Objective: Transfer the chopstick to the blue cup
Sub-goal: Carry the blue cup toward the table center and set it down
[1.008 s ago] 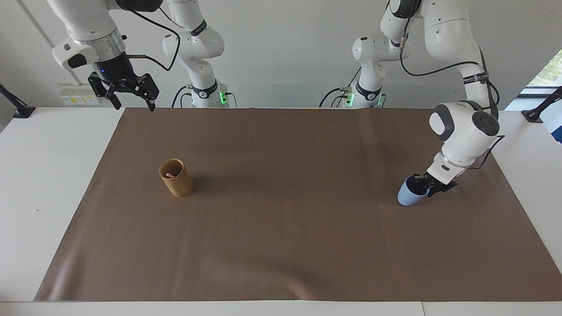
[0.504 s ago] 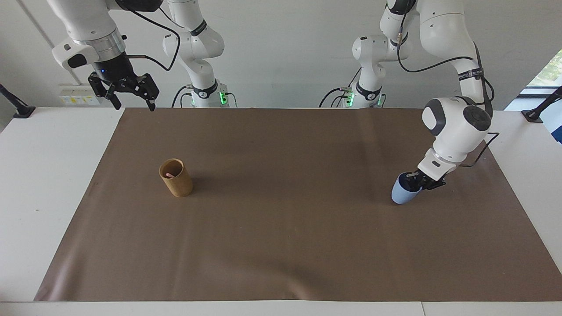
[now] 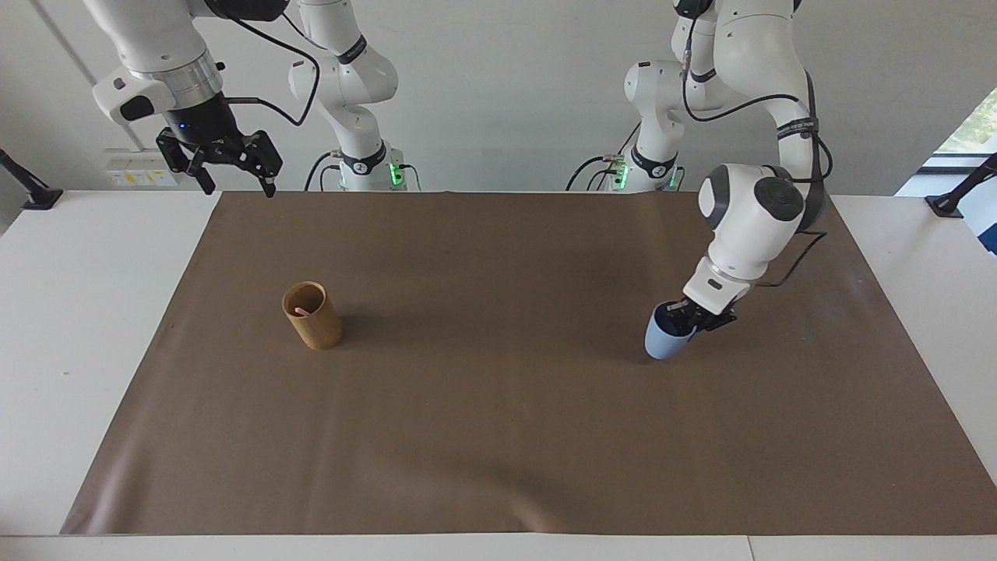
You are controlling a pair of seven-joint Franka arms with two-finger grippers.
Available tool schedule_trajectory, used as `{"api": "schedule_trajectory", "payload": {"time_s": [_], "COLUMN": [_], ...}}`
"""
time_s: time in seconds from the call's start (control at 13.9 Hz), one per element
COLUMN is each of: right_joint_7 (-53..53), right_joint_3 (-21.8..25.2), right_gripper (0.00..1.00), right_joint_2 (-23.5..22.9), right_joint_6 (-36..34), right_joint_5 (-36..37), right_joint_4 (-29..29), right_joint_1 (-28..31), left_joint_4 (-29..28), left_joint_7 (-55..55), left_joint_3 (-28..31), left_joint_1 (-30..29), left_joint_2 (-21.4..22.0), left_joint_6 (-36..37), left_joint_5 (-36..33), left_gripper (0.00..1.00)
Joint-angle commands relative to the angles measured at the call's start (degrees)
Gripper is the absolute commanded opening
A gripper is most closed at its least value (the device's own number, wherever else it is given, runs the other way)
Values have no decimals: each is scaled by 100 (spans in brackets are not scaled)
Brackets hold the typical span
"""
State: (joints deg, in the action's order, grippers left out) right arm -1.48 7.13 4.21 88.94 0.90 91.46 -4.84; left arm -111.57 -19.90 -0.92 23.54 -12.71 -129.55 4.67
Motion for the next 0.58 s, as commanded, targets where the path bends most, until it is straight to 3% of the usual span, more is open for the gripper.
{"api": "schedule_trajectory", "payload": {"time_s": [0.0,0.14,0.5], "right_joint_7": [122,122,122], "right_joint_3": [-1,-10,-1], "right_gripper": [100,100,100], "right_joint_2": [45,45,45], "right_joint_6": [18,18,9], "right_joint_5": [-116,-116,-116], "right_joint_4": [4,4,4], "right_joint_1": [53,53,53], "left_joint_4": [-5,4,-66], "left_joint_7": [-627,-952,-1192], "left_joint_3": [127,127,83], "left_joint_1": [545,905,1126], "left_joint_2": [14,-46,-135], "left_joint_6": [-71,-88,-114], "left_joint_5": [-28,-54,-274], "left_gripper": [0,0,0]}}
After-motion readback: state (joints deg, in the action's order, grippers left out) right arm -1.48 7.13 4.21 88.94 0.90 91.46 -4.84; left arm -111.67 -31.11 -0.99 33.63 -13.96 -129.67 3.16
